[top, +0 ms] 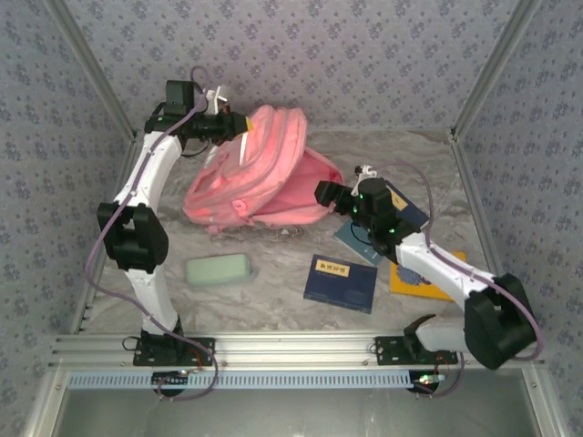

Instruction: Pack the student bag

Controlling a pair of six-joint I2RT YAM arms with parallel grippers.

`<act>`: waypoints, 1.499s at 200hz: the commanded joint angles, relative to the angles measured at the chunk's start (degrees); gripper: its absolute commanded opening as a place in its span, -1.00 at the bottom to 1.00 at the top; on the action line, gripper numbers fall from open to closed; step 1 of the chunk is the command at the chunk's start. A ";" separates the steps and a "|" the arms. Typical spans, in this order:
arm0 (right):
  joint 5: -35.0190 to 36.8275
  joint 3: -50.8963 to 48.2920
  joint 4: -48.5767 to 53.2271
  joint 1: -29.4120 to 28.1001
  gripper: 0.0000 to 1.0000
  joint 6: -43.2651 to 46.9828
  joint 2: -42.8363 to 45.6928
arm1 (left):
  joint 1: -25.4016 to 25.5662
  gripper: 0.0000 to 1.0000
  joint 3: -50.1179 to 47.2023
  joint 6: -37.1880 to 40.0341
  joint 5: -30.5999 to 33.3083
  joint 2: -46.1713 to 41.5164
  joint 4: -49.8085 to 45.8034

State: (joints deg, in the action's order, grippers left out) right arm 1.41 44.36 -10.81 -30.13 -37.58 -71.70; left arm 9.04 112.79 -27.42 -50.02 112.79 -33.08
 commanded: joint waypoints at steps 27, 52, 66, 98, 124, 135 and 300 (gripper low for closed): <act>3.23 -2.14 7.30 -4.56 0.82 14.18 4.20 | 3.85 -0.95 3.29 3.69 3.80 4.15 -5.25; 3.55 -1.28 4.92 -14.41 0.77 30.52 1.93 | 4.40 -1.00 3.73 3.43 3.99 5.26 -6.54; 0.23 0.64 5.07 -18.50 0.78 37.91 -1.34 | 4.58 -1.00 3.59 3.51 3.63 5.67 -7.08; -13.67 2.50 -1.02 -25.33 0.88 54.79 -9.72 | 5.19 -1.00 1.39 3.75 2.78 5.67 -6.40; -17.98 7.93 0.96 -27.04 0.99 60.04 -18.61 | 5.20 -1.00 -0.77 2.94 2.54 4.54 -4.44; -19.47 10.48 2.12 -27.09 1.00 62.16 -22.06 | 5.28 -1.00 -3.96 1.15 2.20 3.44 -1.38; -21.61 28.18 7.21 -28.26 1.00 63.82 -43.52 | 6.52 -1.00 -13.10 -10.20 -1.61 0.81 14.49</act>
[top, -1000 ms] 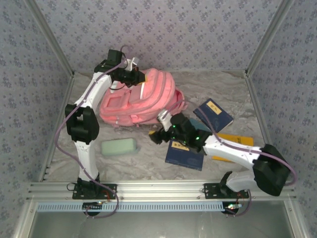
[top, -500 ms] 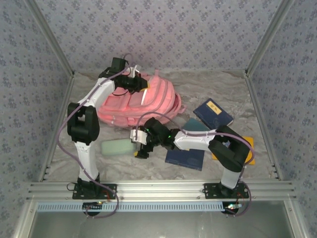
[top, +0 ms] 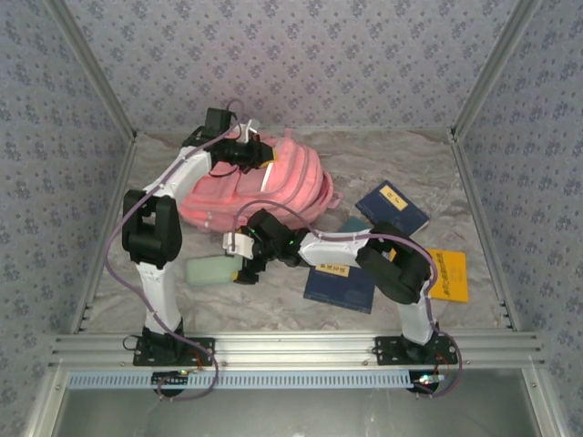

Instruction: Pack the student bag

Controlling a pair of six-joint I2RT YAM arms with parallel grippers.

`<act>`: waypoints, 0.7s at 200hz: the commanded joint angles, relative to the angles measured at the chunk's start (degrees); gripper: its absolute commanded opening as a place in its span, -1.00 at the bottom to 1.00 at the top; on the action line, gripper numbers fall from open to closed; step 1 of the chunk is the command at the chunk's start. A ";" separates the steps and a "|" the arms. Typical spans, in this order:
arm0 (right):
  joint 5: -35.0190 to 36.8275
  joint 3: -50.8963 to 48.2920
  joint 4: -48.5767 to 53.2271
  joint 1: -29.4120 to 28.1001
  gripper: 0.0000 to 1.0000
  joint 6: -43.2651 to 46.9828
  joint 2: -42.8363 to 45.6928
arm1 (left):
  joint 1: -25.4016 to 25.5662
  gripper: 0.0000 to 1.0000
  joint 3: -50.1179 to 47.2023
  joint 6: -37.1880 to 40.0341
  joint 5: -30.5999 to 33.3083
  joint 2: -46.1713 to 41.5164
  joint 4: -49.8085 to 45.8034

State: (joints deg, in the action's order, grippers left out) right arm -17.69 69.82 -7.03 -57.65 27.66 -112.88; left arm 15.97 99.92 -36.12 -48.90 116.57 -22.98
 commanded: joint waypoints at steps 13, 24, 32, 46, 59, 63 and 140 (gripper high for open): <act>-3.39 3.61 4.48 -0.96 1.00 -2.01 -3.53 | -0.41 -1.00 -0.33 -1.56 -2.78 -2.99 4.36; -5.05 4.71 5.73 -0.97 1.00 -2.60 -4.76 | -0.41 -1.00 -0.42 -1.55 -2.83 -2.97 4.43; -6.22 5.54 6.47 -0.88 1.00 -3.08 -5.63 | -0.41 -1.00 -0.43 -1.50 -2.86 -2.96 4.45; -7.02 7.14 7.44 -0.88 1.00 -3.52 -7.42 | -0.41 -1.00 -0.52 -1.52 -2.96 -3.04 4.37; -6.65 8.24 7.86 -1.02 1.00 -3.22 -8.68 | -0.41 -1.00 -0.56 -1.53 -3.04 -3.02 4.35; -6.70 8.43 7.83 -1.15 1.00 -3.23 -9.02 | -0.41 -1.00 -0.60 -1.46 -3.04 -3.07 4.43; -3.41 8.23 5.88 -3.30 0.65 -3.48 -10.70 | -0.43 -1.00 -0.69 -1.60 -3.31 -3.33 4.50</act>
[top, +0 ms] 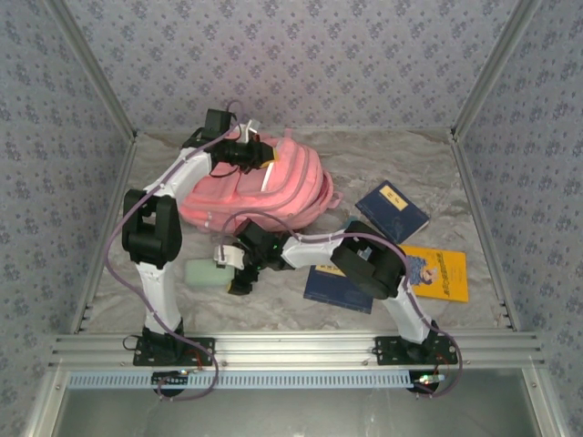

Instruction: Pack the student bag

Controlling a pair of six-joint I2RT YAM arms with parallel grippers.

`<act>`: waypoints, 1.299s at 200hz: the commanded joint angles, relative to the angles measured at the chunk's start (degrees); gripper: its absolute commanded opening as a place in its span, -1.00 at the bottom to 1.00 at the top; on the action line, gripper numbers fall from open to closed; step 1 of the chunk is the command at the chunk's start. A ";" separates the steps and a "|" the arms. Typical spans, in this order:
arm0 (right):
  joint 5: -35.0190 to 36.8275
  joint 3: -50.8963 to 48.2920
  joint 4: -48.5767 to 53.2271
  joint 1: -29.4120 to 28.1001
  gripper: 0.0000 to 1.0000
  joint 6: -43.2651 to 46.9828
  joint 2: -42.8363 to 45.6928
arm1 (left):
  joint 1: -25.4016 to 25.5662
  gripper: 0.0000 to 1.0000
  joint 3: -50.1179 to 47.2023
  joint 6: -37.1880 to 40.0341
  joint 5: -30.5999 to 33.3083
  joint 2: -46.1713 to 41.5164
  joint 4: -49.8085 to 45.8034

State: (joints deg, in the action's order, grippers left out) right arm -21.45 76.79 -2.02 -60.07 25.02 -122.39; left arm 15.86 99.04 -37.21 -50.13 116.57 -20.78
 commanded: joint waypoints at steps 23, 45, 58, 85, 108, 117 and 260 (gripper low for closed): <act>0.34 0.49 0.85 -0.99 0.44 -1.75 -0.28 | -0.30 -1.00 0.10 -0.55 -2.08 -3.37 2.23; -0.49 -2.01 -1.30 -0.93 0.19 -3.42 1.84 | -0.30 -1.00 0.02 -0.58 -2.12 -3.50 2.37; 0.04 -4.54 -4.57 -0.87 0.15 -5.35 3.67 | -0.23 -1.00 -0.07 -0.67 -2.13 -3.55 2.46; 2.29 -10.26 -8.84 -0.84 0.16 -8.31 8.88 | -0.39 -1.00 0.70 0.28 -2.27 -4.11 1.33; 4.89 -15.75 -10.95 -0.76 0.16 -11.08 15.34 | -1.06 -1.00 1.48 0.64 -2.52 -5.18 0.67; 5.60 -17.88 -11.68 -0.52 0.14 -13.11 18.39 | -1.41 -1.00 1.87 0.71 -2.69 -5.62 0.57; 38.94 -37.34 8.98 16.69 -0.20 -41.95 68.22 | -2.56 -1.00 14.17 10.90 -2.65 -6.25 -15.12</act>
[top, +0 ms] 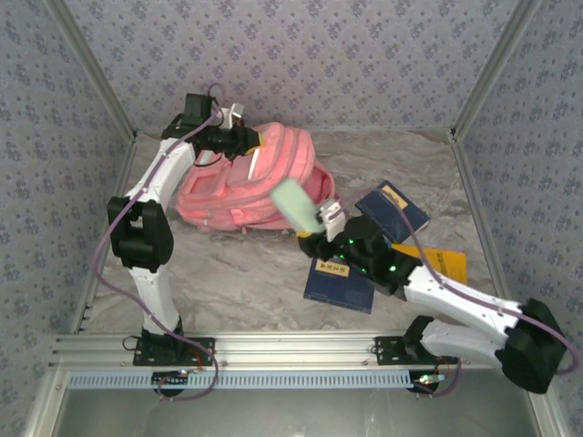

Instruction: Pack the student bag

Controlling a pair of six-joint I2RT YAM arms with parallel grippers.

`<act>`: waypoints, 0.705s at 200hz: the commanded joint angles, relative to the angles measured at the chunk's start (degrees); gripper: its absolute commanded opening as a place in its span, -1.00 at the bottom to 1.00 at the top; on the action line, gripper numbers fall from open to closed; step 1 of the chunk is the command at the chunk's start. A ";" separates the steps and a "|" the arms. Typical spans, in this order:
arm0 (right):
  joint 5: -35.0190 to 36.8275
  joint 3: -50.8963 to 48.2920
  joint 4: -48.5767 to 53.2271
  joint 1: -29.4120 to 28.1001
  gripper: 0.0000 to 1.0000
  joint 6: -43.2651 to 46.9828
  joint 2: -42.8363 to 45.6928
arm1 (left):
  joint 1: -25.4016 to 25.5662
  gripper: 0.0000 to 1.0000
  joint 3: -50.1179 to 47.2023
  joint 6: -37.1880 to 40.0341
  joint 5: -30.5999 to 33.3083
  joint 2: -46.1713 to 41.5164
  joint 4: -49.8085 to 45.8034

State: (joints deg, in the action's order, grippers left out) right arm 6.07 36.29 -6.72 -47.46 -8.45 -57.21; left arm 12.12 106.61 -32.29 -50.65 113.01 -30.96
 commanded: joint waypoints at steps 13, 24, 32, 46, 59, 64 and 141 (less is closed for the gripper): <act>11.72 5.23 20.23 8.00 -0.21 -12.66 3.97 | 1.96 -1.00 8.87 9.65 -1.36 -3.63 -9.28; 9.47 5.92 22.91 11.12 -0.22 -14.41 4.44 | 2.38 -1.00 9.07 11.17 -1.78 -5.17 -9.76; 7.98 6.14 23.74 12.66 -0.21 -14.71 4.69 | 2.45 -1.00 8.88 11.61 -2.92 -6.05 -9.27; 6.37 6.46 25.19 14.84 -0.20 -15.27 4.67 | 2.32 -1.00 9.12 11.58 -5.47 -6.88 -8.73; 2.92 6.75 25.40 17.08 -0.19 -15.28 4.18 | 2.14 -1.00 9.32 11.64 -8.61 -7.49 -8.24; 1.26 6.90 25.50 17.81 -0.18 -15.08 3.80 | 2.04 -1.00 9.24 11.83 -9.36 -7.77 -8.27; -19.50 14.88 24.53 19.70 -0.06 -5.56 -7.13 | -2.28 -1.00 1.30 1.52 -22.88 -11.91 9.45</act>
State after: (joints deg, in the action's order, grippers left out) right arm -4.78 47.35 17.98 -27.38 -18.61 -61.71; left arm 9.69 108.36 -27.11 -63.55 106.74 -33.43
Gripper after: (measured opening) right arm 0.613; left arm 0.041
